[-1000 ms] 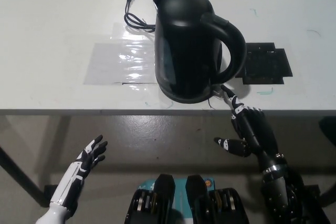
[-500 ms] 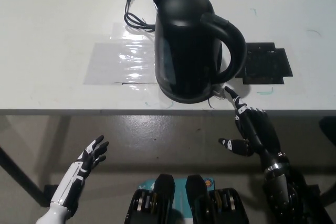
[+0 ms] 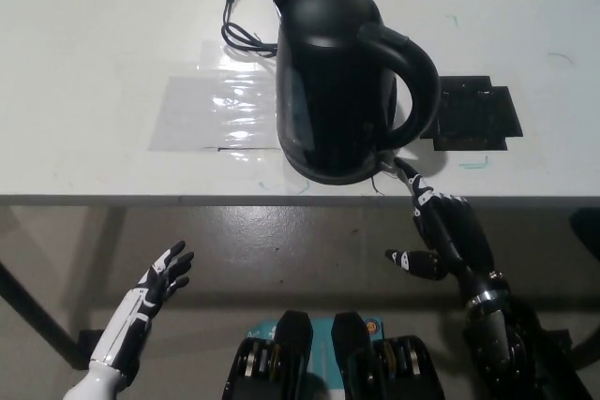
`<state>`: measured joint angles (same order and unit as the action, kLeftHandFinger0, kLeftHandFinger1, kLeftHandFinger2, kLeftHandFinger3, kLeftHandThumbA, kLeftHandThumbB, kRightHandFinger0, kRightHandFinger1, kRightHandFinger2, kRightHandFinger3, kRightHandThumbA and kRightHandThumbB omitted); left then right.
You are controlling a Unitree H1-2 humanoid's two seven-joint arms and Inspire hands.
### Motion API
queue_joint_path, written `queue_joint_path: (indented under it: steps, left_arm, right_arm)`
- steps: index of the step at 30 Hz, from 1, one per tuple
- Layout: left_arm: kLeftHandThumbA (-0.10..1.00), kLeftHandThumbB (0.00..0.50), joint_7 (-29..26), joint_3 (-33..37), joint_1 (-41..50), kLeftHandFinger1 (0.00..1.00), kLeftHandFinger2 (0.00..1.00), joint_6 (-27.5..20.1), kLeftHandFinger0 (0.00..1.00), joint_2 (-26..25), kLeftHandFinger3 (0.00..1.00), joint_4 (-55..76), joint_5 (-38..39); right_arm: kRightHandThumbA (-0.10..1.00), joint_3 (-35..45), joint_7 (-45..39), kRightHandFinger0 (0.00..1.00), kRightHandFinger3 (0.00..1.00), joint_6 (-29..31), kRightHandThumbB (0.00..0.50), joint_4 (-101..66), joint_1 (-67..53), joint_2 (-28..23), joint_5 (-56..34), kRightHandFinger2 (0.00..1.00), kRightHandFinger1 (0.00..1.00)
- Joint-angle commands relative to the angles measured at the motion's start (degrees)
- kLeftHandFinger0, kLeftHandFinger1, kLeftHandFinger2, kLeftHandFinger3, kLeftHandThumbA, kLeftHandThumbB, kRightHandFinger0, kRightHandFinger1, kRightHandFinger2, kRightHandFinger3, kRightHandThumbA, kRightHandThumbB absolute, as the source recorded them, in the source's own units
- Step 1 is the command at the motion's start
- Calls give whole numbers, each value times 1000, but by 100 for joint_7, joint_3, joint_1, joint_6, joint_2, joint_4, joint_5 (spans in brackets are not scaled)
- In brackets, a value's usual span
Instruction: A kettle is kept at the center of the table close to the robot and the robot uses its right index finger to press downwards on the transparent start boiling button
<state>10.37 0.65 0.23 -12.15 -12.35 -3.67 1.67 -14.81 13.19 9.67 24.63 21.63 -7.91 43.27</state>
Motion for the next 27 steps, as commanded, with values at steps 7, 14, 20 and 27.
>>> queue_joint_path:
  steps: [7, 14, 20, 27]
  left_arm:
    - [1000, 342, 74, -12, -130, 1000, 1000, -144, 1000, -97, 1000, 210, 41]
    - [1000, 331, 104, -6, -134, 1000, 1000, -193, 1000, -102, 1000, 198, 78]
    - [1000, 337, 75, -8, -158, 1000, 1000, -196, 1000, -96, 1000, 200, 28]
    - [1000, 328, 75, -14, -145, 1000, 1000, -184, 1000, -94, 1000, 204, 28]
  right_arm:
    - [1000, -62, 90, 0, 1000, -96, 305, -68, 320, -1, -40, 0, 0]
    - [1000, -97, 87, 0, 1000, -155, 292, -6, 342, -36, -31, 0, 0]
    - [1000, -136, 135, 0, 1000, -154, 279, 221, 392, -60, -9, 0, 0]
    - [1000, -185, 103, 0, 1000, -213, 281, 417, 434, -72, -12, 0, 0]
